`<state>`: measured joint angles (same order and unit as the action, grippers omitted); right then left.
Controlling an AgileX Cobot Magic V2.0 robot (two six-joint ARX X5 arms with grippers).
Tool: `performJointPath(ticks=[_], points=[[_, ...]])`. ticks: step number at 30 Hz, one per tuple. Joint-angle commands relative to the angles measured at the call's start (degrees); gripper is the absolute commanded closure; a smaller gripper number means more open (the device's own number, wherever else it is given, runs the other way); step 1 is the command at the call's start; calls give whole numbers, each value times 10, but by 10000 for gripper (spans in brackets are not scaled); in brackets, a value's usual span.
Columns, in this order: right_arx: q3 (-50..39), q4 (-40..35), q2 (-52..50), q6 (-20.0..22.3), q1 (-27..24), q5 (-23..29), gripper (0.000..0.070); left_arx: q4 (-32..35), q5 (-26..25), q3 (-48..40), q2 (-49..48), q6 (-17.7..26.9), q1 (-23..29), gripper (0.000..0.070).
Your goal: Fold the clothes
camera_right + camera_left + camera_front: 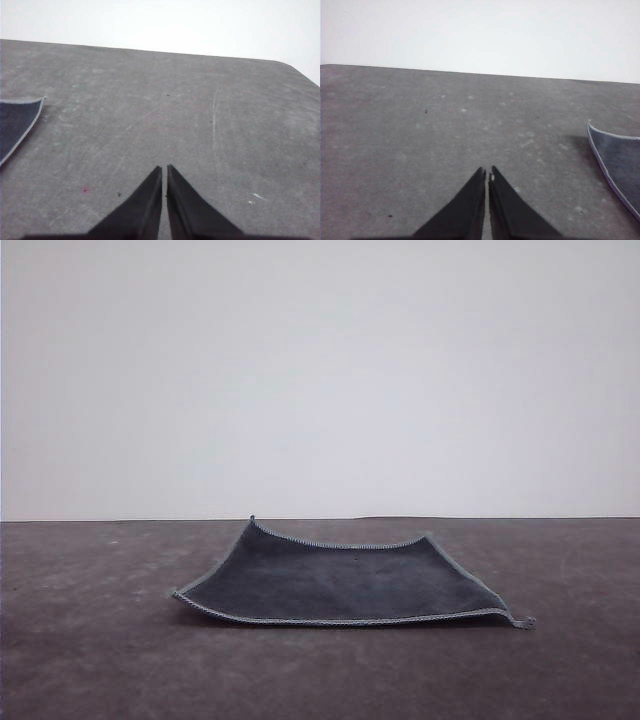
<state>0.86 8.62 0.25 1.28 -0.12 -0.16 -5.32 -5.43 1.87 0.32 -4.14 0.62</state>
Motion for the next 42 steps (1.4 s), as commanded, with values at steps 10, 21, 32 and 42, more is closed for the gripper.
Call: performJointPath(ticks=[10,21,32,42], points=[[-1,-65,0,-91,-1,0,685,13,-4,-11,0,-262,0,700],[63,-120,0,-204,-1,2,694,121,7,47,0,-293,1,697],[242,139,62,-200,-1,2,694,-232,32,299,113,-137,1,697],[328,261,219,-80,-1,-64,694,-343,-7,391,295,-84,1,697]])
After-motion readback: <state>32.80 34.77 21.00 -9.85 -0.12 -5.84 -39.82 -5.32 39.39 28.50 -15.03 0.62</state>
